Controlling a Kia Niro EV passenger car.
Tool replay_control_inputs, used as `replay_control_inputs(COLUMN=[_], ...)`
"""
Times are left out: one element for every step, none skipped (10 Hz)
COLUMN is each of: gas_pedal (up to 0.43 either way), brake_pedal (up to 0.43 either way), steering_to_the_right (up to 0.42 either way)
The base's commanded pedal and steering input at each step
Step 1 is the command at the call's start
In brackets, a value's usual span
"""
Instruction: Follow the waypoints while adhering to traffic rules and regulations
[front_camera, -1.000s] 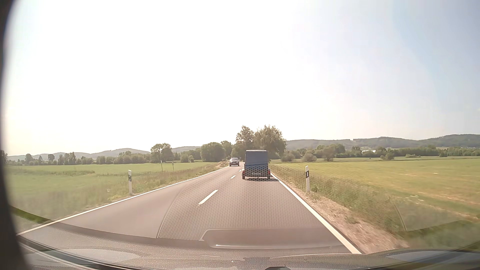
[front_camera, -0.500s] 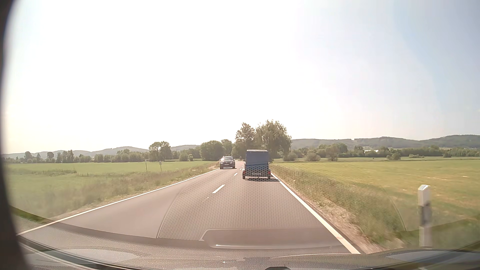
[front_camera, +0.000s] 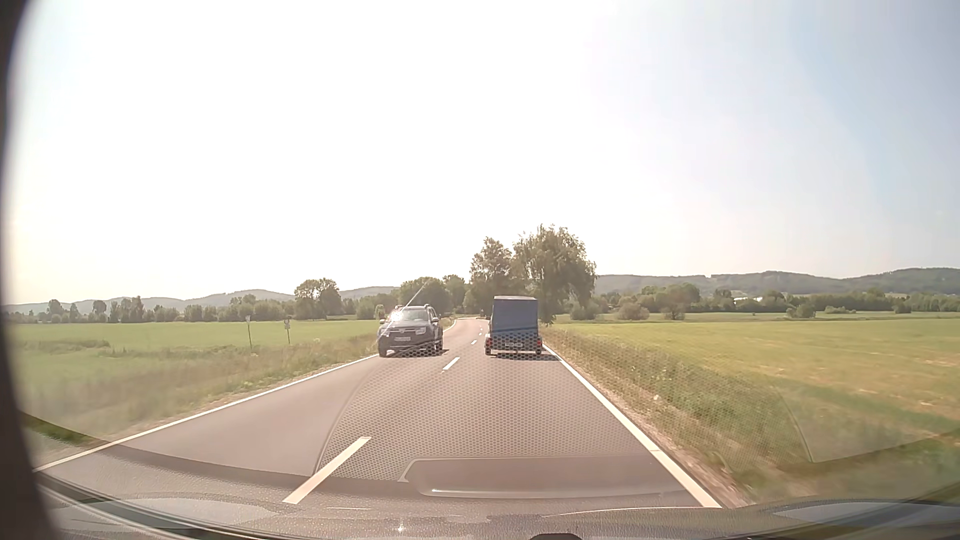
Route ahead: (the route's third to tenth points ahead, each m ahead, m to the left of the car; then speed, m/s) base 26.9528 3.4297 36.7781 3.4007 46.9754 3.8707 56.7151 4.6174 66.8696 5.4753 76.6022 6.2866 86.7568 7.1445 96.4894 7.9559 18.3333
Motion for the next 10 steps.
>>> replay_control_inputs(gas_pedal=[0.209,0.209,0.209,0.209,0.209,0.197,0.189,0.189,0.189,0.189], brake_pedal=[0.000,0.000,0.000,0.000,0.000,0.000,0.000,0.000,0.000,0.000], steering_to_the_right=[-0.003,-0.003,-0.004,-0.004,-0.004,-0.004,-0.005,-0.006,-0.006,-0.006])
